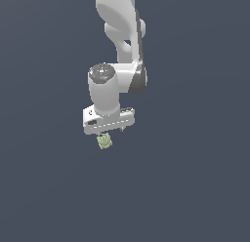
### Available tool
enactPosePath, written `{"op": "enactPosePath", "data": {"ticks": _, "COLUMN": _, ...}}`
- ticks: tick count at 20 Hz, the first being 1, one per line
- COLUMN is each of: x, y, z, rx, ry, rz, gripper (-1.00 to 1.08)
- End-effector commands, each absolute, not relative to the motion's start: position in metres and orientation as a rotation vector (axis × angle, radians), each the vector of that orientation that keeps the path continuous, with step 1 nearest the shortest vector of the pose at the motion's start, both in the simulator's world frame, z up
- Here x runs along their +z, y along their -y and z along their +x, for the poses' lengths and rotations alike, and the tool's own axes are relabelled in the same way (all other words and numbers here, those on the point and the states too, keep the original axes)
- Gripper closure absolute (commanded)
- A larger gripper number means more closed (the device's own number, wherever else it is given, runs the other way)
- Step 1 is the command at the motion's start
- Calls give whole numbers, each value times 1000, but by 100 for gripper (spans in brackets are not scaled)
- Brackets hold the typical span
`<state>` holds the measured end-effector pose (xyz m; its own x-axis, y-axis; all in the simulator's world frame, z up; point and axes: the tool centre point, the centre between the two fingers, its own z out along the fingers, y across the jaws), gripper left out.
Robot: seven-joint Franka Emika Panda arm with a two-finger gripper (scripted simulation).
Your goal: Pick up the object and move it to a goal position.
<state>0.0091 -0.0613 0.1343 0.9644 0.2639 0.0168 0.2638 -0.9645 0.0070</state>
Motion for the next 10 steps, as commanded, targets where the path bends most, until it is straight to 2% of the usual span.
{"op": "enactPosePath", "data": {"ticks": 1, "x": 123, "y": 72, "z": 7, "rx": 20, "ry": -488, "rz": 3099, "gripper": -92}}
{"op": "enactPosePath", "data": {"ticks": 10, "x": 97, "y": 98, "z": 0, "rx": 4, "ry": -648, "rz": 3073, "gripper": -92}}
